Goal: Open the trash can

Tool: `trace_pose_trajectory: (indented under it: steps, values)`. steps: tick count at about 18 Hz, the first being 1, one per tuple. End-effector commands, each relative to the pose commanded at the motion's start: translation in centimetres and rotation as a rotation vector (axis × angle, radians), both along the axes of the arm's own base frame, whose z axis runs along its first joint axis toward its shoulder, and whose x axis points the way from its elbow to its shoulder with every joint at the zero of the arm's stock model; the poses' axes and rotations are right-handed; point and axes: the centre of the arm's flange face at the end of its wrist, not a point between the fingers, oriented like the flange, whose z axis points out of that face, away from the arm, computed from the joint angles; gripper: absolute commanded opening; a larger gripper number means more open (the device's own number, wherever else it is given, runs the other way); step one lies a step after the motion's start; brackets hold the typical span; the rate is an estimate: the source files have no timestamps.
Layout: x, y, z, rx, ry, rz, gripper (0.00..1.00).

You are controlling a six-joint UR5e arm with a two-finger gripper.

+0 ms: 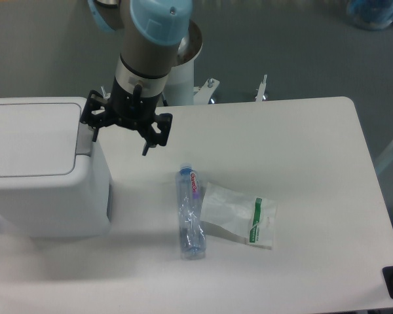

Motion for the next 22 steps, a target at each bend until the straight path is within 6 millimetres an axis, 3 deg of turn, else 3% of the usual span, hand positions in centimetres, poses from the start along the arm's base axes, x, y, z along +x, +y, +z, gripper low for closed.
trace_pose_trajectory:
  steps: [6,11,16,19,22]
  values:
    - [0.6,-0.2,0.4,0.007,0.002,-0.005,1.00]
    - [0.5,-0.1,-1.1,-0.016,-0.010,-0.006,1.00]
    - [0.4,0.0,-1.0,-0.013,-0.011,-0.006,1.00]
    - [0.2,0.2,-0.2,0.004,-0.007,-0.003,1.00]
    - [-1.2,0.0,2.1,0.066,-0.009,0.023,1.00]
